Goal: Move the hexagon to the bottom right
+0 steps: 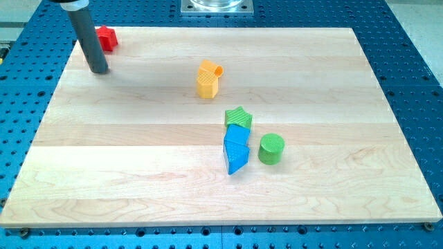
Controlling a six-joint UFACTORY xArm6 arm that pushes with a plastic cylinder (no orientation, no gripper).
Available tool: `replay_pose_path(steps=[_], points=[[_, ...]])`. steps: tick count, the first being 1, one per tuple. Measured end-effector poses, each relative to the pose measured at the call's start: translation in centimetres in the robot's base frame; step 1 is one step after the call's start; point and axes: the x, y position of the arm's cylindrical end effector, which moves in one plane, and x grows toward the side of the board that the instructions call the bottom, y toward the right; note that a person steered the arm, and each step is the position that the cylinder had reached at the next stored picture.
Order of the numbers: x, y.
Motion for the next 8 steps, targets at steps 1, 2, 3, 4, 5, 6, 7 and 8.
replay_pose_path(steps=[1, 2, 3, 4, 5, 6, 7, 8], points=[[0.0, 0.8], [0.0, 0.8], [0.0, 1.1], [0.0, 1.2], [1.7, 2.9], [3.4, 9.9], [5.4, 17.5], [6.0, 27.0]])
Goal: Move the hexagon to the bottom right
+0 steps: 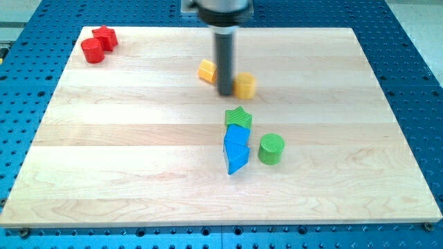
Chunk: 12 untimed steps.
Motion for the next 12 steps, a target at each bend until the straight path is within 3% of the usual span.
replay_pose_path(steps=[1, 3, 4, 5, 6, 7, 8, 9, 10, 11, 12], points=[[0.0, 3.2], [1.8, 15.4], [-2.2, 15.2], [-1.8, 21.2], [2.3, 25.9], [3.8, 26.8], [-0.4, 28.0], [-0.1, 23.7], [7.7, 22.0], [7.3, 23.3], [3.2, 25.1]])
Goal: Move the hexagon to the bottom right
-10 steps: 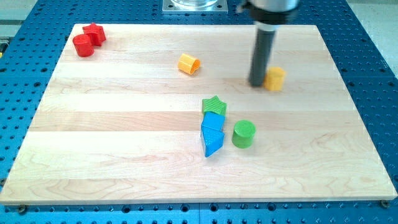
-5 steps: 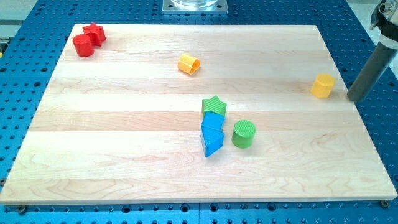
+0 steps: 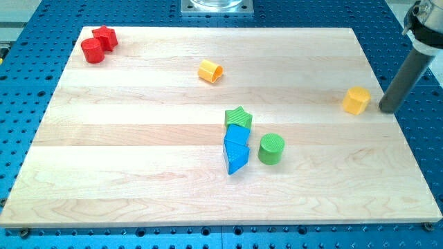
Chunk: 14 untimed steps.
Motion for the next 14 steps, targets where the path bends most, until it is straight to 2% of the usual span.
replay_pose_path(steps=[1, 2, 3, 4, 5, 6, 7, 8, 9, 10, 11, 12, 13, 14], points=[[-0.8, -5.0], [0.3, -7.9], [-2.1, -9.0], [3.0, -11.4], [5.8, -11.2], [5.7, -12.4], [8.4, -8.7], [9.6, -7.9], [8.3, -8.9], [10.6, -14.0], [12.7, -12.3], [12.7, -10.6], [10.7, -10.3], [11.2, -8.5]])
